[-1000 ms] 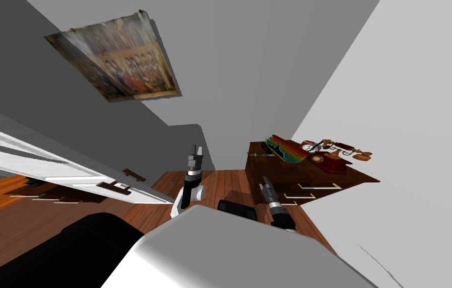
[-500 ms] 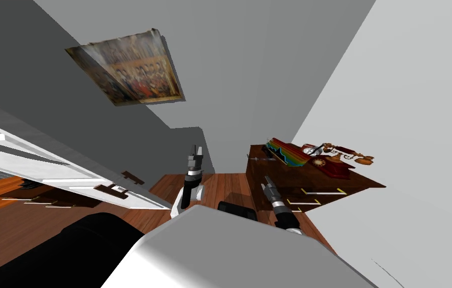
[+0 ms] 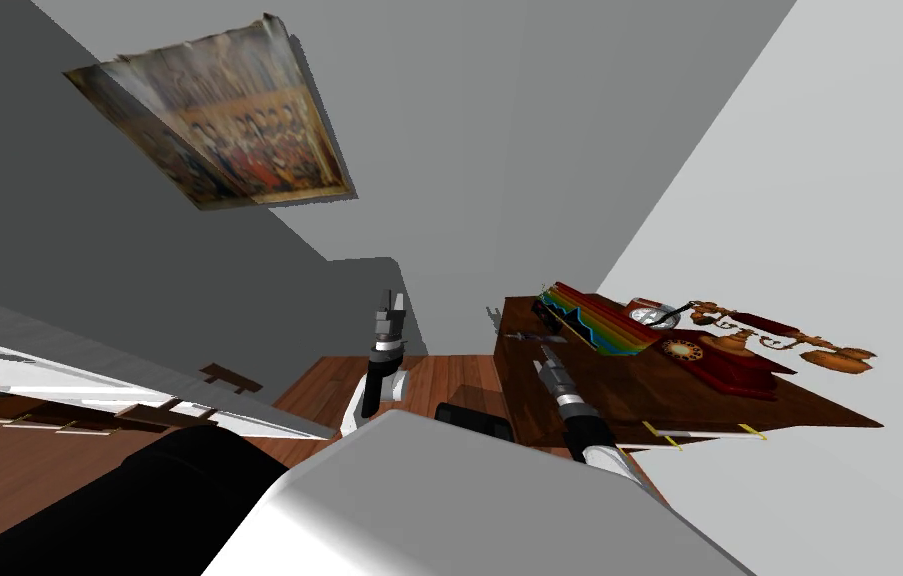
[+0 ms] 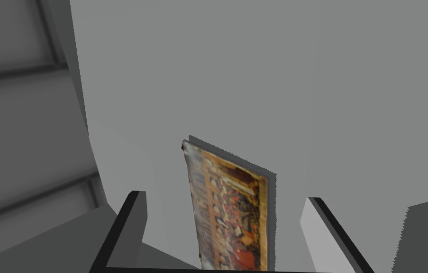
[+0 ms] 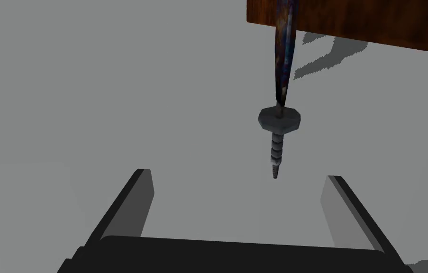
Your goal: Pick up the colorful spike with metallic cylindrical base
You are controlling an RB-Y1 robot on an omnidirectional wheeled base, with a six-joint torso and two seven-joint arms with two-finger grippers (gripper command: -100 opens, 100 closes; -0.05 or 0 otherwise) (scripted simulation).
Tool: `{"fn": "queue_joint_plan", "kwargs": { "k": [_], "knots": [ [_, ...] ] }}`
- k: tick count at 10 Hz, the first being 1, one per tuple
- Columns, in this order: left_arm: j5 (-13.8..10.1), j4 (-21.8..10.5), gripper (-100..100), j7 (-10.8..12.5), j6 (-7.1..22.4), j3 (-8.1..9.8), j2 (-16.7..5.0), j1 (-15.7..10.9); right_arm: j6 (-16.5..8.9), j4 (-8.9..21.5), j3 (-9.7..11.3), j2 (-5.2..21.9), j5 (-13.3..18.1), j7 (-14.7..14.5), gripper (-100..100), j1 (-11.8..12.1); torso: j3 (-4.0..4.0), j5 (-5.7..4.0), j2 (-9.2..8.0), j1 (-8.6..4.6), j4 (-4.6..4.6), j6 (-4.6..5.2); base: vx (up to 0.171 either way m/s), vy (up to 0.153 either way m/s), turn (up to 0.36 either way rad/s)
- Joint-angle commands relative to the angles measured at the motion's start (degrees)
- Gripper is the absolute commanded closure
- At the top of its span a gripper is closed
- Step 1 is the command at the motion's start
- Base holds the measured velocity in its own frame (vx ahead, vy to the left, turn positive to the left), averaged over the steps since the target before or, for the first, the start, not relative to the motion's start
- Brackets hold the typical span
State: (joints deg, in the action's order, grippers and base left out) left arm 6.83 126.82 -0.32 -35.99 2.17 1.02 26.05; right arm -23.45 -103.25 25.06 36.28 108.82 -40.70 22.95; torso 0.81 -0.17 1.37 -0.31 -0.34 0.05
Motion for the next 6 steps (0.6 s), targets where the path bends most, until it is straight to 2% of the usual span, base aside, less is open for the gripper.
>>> {"fn": "queue_joint_plan", "kwargs": {
  "k": [1,2,3,4,5,6],
  "knots": [
    [0.0,0.0,0,0.0,0.0,0.00,0.0,0.0,-0.3,0.4,-1.1,1.2,-0.9,-0.6,-100,-0.8,0.00,0.00,0.00,0.00,0.00,0.00,0.227,0.015,-0.009],
    [0.0,0.0,0,0.0,0.0,0.00,0.0,0.0,0.1,-0.2,-0.9,0.8,-0.7,-0.6,-100,-0.3,0.00,-0.02,-0.01,-0.07,0.00,0.00,0.099,0.003,0.001],
    [0.0,0.0,0,0.0,0.0,0.00,0.0,0.0,0.1,-0.2,-1.0,0.9,-0.8,-0.7,0,-0.3,-0.20,-0.04,-0.39,-0.11,0.06,0.01,0.019,0.001,0.001],
    [0.0,0.0,0,0.0,0.0,0.00,0.0,0.0,0.6,-1.9,-2.1,1.9,-0.9,-0.9,-100,-0.2,-0.38,-0.04,-0.69,-0.13,0.13,0.01,0.066,0.054,-0.062],
    [0.0,0.0,0,0.0,0.0,0.00,0.0,0.0,0.5,-1.2,-1.8,1.6,-1.0,-0.8,-100,-0.2,-0.38,0.00,-0.67,0.04,0.14,0.02,0.040,0.036,-0.021],
    [0.0,0.0,0,0.0,0.0,0.00,0.0,0.0,0.6,-1.4,-1.9,1.6,-1.1,-0.8,100,-0.2,-0.42,-0.01,-0.75,0.00,0.15,0.01,0.006,0.005,0.003]
  ]
}}
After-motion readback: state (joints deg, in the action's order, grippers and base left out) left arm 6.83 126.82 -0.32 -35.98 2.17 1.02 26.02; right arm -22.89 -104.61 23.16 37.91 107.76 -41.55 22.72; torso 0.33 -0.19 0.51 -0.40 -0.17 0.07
